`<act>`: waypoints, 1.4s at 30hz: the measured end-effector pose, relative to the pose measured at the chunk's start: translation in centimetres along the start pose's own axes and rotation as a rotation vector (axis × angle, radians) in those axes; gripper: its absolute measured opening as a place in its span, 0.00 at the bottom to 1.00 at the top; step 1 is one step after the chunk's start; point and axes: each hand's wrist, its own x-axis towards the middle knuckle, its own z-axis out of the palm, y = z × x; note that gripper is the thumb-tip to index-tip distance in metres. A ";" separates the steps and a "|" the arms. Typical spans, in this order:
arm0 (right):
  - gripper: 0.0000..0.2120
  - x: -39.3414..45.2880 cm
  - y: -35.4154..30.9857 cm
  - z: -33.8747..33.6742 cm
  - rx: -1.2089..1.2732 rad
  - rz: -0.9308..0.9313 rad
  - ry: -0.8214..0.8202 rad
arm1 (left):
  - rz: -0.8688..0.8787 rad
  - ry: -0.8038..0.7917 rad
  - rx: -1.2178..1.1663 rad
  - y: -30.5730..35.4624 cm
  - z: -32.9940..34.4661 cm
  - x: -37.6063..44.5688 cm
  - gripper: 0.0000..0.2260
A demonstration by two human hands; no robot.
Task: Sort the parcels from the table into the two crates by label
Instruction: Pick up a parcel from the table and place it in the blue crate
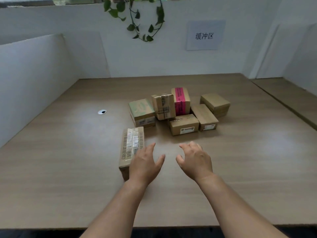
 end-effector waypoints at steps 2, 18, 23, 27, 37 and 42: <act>0.22 1.6 0.9 0.0 0.001 0.022 0.000 | 0.011 -0.002 -0.020 0.5 0.4 2.1 0.28; 0.25 21.3 2.6 -0.1 0.109 0.066 -0.054 | -0.130 -0.008 -0.347 0.5 1.2 23.0 0.28; 0.30 26.0 2.8 1.3 0.284 0.067 -0.104 | -0.213 -0.045 -0.483 0.1 2.3 27.8 0.27; 0.34 28.7 3.0 2.4 0.570 0.112 -0.166 | -0.245 -0.086 -0.639 0.1 3.5 29.4 0.25; 0.25 27.4 4.0 1.1 1.166 0.310 -0.151 | -0.348 0.039 -0.879 1.9 3.3 26.0 0.10; 0.24 24.3 5.4 0.7 1.205 0.352 -0.185 | -0.308 0.009 -0.907 3.4 2.9 22.9 0.24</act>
